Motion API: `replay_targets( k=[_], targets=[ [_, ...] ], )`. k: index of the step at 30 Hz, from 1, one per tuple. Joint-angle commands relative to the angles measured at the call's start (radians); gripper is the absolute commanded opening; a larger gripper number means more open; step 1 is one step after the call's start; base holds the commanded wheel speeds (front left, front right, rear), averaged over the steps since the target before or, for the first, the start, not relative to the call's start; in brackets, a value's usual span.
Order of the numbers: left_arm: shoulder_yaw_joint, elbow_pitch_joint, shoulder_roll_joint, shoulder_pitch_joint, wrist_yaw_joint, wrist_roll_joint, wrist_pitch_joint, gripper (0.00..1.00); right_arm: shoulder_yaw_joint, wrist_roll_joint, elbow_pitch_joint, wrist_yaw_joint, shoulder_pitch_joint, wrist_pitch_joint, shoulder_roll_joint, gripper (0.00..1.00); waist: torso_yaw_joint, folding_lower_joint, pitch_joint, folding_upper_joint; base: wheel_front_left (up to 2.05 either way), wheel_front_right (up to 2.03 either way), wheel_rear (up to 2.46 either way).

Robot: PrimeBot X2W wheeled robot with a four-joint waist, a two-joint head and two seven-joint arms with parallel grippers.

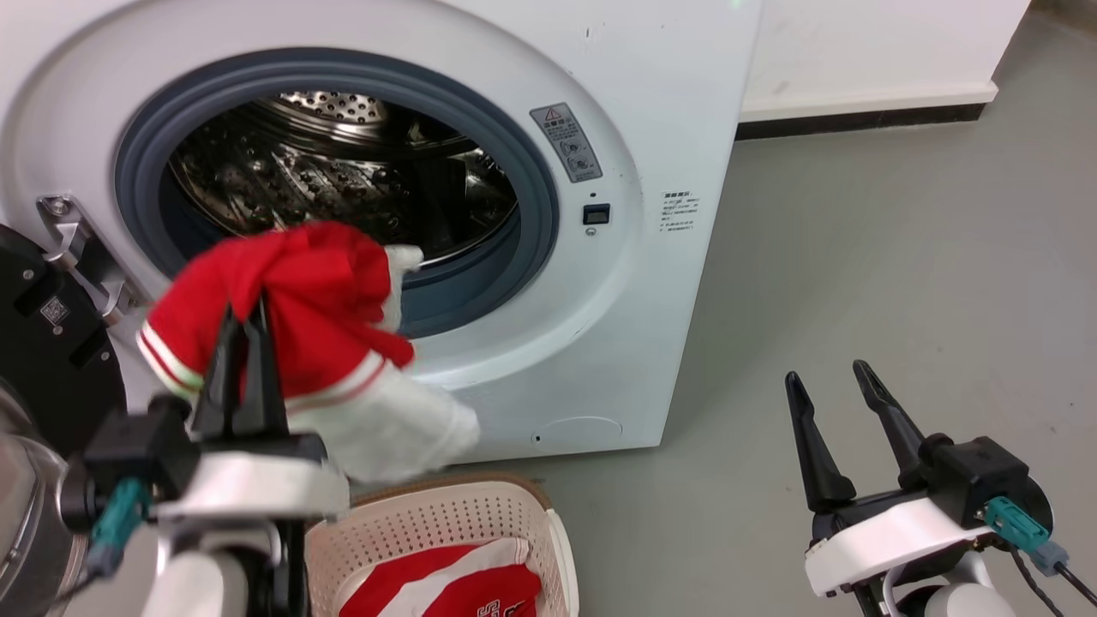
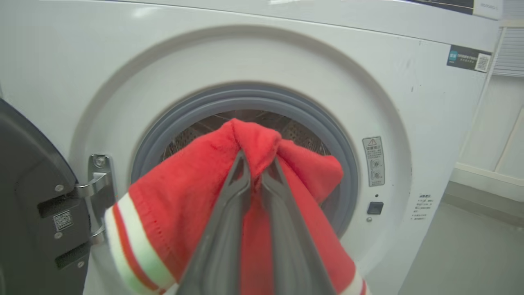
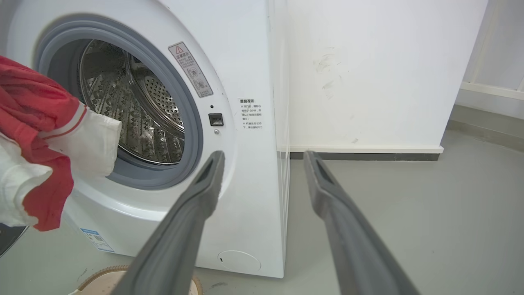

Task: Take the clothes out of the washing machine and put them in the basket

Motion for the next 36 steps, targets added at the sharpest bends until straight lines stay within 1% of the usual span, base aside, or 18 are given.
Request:
replay_targets(
  k=[1,4,7,10,15,18,20,25,26,28,30,32,36],
  targets=[
    [-0.002,-0.032,-0.007,0.039,0.012,-0.005,0.013,0.00,-0.002,0.001,-0.007,-0.001,0.005,0.000,0.000,1.00,0.007,0.0002,0.013,0.0000,0.00,0.00,0.00],
    [-0.014,-0.077,-0.026,0.117,0.028,-0.015,0.039,0.00,-0.011,0.000,-0.018,-0.001,-0.003,-0.002,0.000,1.00,0.019,0.0002,0.042,0.0000,0.00,0.00,0.00],
    [-0.018,-0.072,-0.036,0.157,0.036,-0.024,0.047,0.00,-0.013,-0.001,-0.020,-0.001,-0.013,-0.005,0.000,1.00,0.027,0.0002,0.063,0.0000,0.00,0.00,0.00],
    [-0.023,-0.020,-0.053,0.198,0.036,-0.049,0.045,0.00,-0.012,0.003,-0.022,-0.001,-0.028,-0.011,0.000,1.00,0.039,0.0002,0.099,0.0000,0.00,0.00,0.00],
    [-0.032,0.148,-0.075,0.190,0.007,-0.098,0.020,0.00,-0.005,0.004,-0.025,-0.001,-0.061,-0.020,0.000,1.00,0.053,0.0002,0.176,0.0000,0.00,0.00,0.00],
    [-0.035,0.276,-0.076,0.147,-0.015,-0.111,-0.008,0.00,0.007,-0.003,-0.027,-0.001,-0.089,-0.028,0.000,1.00,0.049,0.0002,0.230,0.0000,0.00,0.00,0.00],
    [-0.047,0.376,-0.069,0.111,-0.022,-0.096,-0.024,0.00,0.010,-0.004,-0.027,-0.001,-0.108,-0.032,0.000,1.00,0.048,0.0002,0.268,0.0000,0.00,0.00,0.00],
    [-0.045,0.626,-0.073,-0.027,-0.058,-0.098,-0.081,0.00,0.031,-0.008,-0.021,-0.001,-0.160,-0.039,0.000,1.00,0.043,0.0002,0.368,0.0000,0.00,0.00,0.00],
    [-0.038,0.766,-0.078,-0.118,-0.075,-0.102,-0.100,0.00,0.046,-0.016,-0.019,-0.001,-0.193,-0.044,0.000,1.00,0.033,0.0002,0.425,0.0000,0.00,0.00,0.00],
    [-0.034,0.843,-0.081,-0.179,-0.077,-0.098,-0.108,0.00,0.051,-0.016,-0.018,-0.001,-0.213,-0.049,0.000,1.00,0.028,0.0002,0.461,0.0000,0.00,0.00,0.00],
    [-0.022,0.917,-0.071,-0.235,-0.081,-0.095,-0.111,0.00,0.057,-0.016,-0.020,-0.001,-0.231,-0.054,0.000,1.00,0.021,0.0002,0.499,0.0000,0.00,0.00,0.00],
    [-0.011,0.977,-0.071,-0.291,-0.092,-0.100,-0.113,0.00,0.059,-0.016,-0.017,-0.001,-0.244,-0.057,0.000,1.00,0.019,0.0002,0.533,0.0000,0.00,0.00,0.00],
    [0.024,1.043,-0.056,-0.383,-0.096,-0.096,-0.114,0.00,0.073,-0.024,-0.019,-0.001,-0.278,-0.059,0.000,1.00,0.012,0.0002,0.606,0.0000,0.00,0.00,0.00]
  ],
)
